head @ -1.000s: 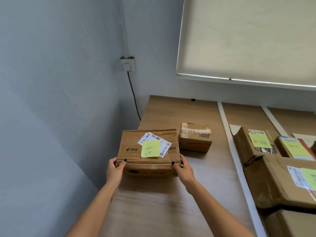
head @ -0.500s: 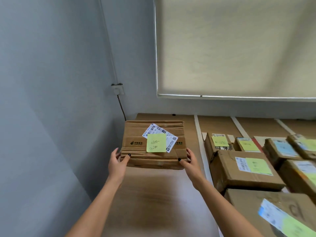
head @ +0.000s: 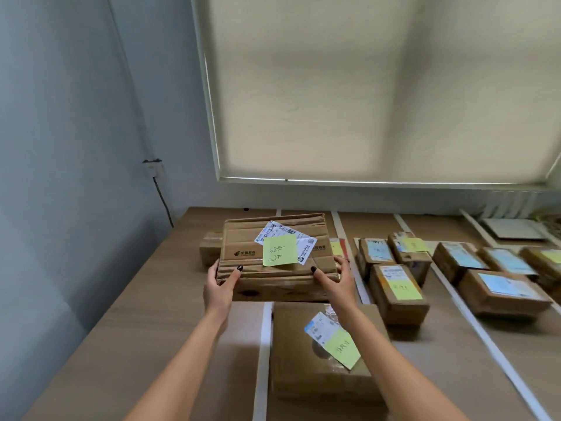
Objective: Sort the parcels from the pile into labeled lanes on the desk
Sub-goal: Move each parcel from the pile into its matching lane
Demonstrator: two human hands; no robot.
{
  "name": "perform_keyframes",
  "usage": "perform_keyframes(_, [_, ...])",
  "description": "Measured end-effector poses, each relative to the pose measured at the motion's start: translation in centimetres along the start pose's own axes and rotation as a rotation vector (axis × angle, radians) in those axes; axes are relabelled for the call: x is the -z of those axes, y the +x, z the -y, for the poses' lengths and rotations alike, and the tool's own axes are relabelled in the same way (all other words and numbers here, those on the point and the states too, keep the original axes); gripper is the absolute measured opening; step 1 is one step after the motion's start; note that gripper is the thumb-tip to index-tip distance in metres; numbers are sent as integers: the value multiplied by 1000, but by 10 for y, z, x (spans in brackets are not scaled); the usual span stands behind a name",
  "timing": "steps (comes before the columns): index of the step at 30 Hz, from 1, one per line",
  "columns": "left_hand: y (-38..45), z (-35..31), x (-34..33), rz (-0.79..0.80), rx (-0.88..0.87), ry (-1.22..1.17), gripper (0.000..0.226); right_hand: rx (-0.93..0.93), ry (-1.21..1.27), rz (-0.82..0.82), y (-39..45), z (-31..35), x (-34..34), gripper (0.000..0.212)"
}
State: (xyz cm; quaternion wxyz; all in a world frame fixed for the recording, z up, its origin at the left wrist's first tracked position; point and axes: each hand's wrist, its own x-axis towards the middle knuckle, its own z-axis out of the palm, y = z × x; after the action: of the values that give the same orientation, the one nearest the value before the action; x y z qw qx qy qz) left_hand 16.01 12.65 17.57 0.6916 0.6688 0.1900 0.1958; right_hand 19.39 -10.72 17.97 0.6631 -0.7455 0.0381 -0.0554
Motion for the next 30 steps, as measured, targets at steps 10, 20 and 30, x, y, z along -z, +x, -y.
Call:
perform_keyframes(10, [-71, 15, -124, 175, 67, -18, 56, 27, -106, -203, -25, -9, 156, 56])
perform_keyframes(20, [-174, 17, -269, 299, 84, -3, 63, -38, -107, -243, -11, -40, 337, 69])
perform_keyframes(30, [-284, 17, -385, 221, 40, 53, 74, -38, -187, -137, 3, -49, 496, 72])
